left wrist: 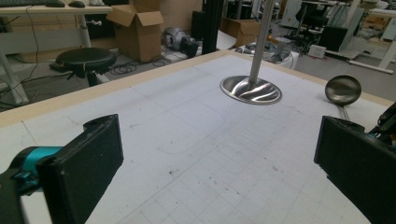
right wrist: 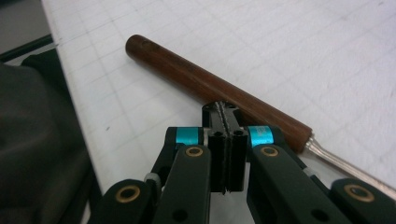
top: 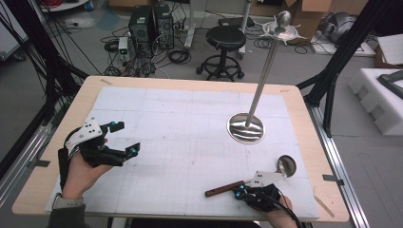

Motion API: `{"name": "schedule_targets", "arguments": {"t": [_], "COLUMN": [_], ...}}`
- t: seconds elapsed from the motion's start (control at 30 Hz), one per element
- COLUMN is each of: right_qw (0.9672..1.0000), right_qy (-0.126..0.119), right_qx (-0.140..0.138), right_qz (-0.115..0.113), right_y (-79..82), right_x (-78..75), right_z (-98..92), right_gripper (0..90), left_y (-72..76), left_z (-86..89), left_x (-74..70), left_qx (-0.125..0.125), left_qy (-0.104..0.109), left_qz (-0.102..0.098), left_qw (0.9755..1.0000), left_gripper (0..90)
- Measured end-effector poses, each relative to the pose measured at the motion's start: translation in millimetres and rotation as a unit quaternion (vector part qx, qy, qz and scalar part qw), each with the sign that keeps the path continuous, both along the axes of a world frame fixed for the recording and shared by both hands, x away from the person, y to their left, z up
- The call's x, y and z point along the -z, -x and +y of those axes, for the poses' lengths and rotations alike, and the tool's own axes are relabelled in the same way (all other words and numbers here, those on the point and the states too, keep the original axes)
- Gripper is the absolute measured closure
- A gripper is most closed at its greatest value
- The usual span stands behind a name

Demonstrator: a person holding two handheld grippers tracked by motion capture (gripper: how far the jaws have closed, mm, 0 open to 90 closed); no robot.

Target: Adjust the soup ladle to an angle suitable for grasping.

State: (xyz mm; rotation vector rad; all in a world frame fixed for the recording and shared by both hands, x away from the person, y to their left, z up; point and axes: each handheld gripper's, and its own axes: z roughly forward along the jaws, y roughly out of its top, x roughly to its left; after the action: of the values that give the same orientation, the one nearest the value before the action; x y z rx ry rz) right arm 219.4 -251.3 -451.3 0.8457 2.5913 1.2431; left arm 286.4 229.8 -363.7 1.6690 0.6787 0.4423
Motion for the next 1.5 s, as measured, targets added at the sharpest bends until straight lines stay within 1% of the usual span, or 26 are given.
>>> {"name": "schedule_targets", "arguments": {"t": [0.07, 0.13, 0.17, 0.3, 0.43, 0.47, 0.5, 0.53, 0.6, 0.63, 0.8, 1.0, 1.07, 1.13, 1.27, 1.37, 1.4, 1.5], "right_qw": [1.0000, 0.9999, 0.9998, 0.9993, 0.9990, 0.9989, 0.9989, 0.9984, 0.9983, 0.9975, 0.9975, 0.9974, 0.9970, 0.9968, 0.9961, 0.9960, 0.9956, 0.9953], "right_qy": [0.003, 0.006, 0.012, 0.022, 0.028, 0.029, 0.029, 0.034, 0.034, 0.039, 0.039, 0.033, 0.032, 0.031, 0.034, 0.034, 0.036, 0.037], "right_qx": [0.001, 0.005, 0.007, 0.013, 0.016, 0.021, 0.021, 0.030, 0.034, 0.046, 0.048, 0.051, 0.054, 0.060, 0.064, 0.068, 0.069, 0.072], "right_qz": [-0.001, -0.009, -0.014, -0.026, -0.030, -0.032, -0.032, -0.035, -0.032, -0.036, -0.034, -0.039, -0.045, -0.043, -0.049, -0.047, -0.052, -0.053], "right_y": [-1.9, -5.8, -7.5, -15.6, -24.4, -29.4, -29.4, -34.8, -36.7, -40.9, -47.3, -55.2, -58.9, -64.2, -71.6, -74.2, -76.8, -80.9], "right_x": [0.0, 0.0, -0.4, -0.8, -1.5, -1.7, -1.7, -1.7, -2.2, -2.1, -2.5, -1.1, -0.4, -0.4, 0.0, -0.2, 0.0, 0.2], "right_z": [2.1, 7.3, 11.1, 22.0, 30.0, 33.7, 33.7, 38.8, 40.3, 45.4, 48.4, 49.6, 50.7, 52.1, 54.1, 55.3, 55.8, 57.2], "right_gripper": [90.0, 90.0, 90.0, 90.0, 90.0, 90.0, 90.0, 90.0, 90.0, 90.0, 90.0, 90.0, 90.0, 90.0, 90.0, 90.0, 90.0, 90.0], "left_y": [0.0, 0.3, 0.4, 1.4, 1.4, 1.3, 1.2, 1.0, 1.1, 1.2, 1.4, 2.6, 2.6, 2.3, 2.0, 2.2, 2.2, 2.6], "left_z": [0.1, 0.5, 0.8, 2.5, 3.7, 3.4, 3.1, 3.0, 3.0, 3.0, 2.7, 3.6, 3.5, 3.0, 2.4, 3.1, 3.4, 2.8], "left_x": [-0.1, -0.5, -1.2, -3.7, -3.9, -3.8, -3.6, -3.3, -3.2, -3.3, -3.4, -4.2, -4.2, -3.7, -2.9, -3.0, -3.1, -3.1], "left_qx": [0.000, 0.000, 0.001, 0.000, -0.001, -0.002, -0.001, -0.002, -0.001, -0.002, -0.002, -0.002, -0.002, -0.001, -0.001, -0.002, -0.002, -0.001], "left_qy": [0.000, 0.003, 0.006, 0.012, 0.011, 0.011, 0.011, 0.007, 0.007, 0.009, 0.007, 0.011, 0.009, 0.005, 0.004, 0.004, 0.004, 0.005], "left_qz": [0.000, 0.000, -0.001, -0.005, -0.006, -0.006, -0.006, -0.005, -0.005, -0.006, -0.006, -0.008, -0.008, -0.007, -0.004, -0.004, -0.005, -0.004], "left_qw": [1.0000, 1.0000, 1.0000, 0.9999, 0.9999, 0.9999, 0.9999, 1.0000, 1.0000, 0.9999, 1.0000, 0.9999, 0.9999, 1.0000, 1.0000, 1.0000, 1.0000, 1.0000], "left_gripper": [1.8, 1.8, 1.8, 1.8, 1.8, 1.8, 1.8, 1.8, 1.8, 1.8, 1.8, 1.8, 1.8, 1.8, 1.8, 1.8, 1.8, 1.8]}}
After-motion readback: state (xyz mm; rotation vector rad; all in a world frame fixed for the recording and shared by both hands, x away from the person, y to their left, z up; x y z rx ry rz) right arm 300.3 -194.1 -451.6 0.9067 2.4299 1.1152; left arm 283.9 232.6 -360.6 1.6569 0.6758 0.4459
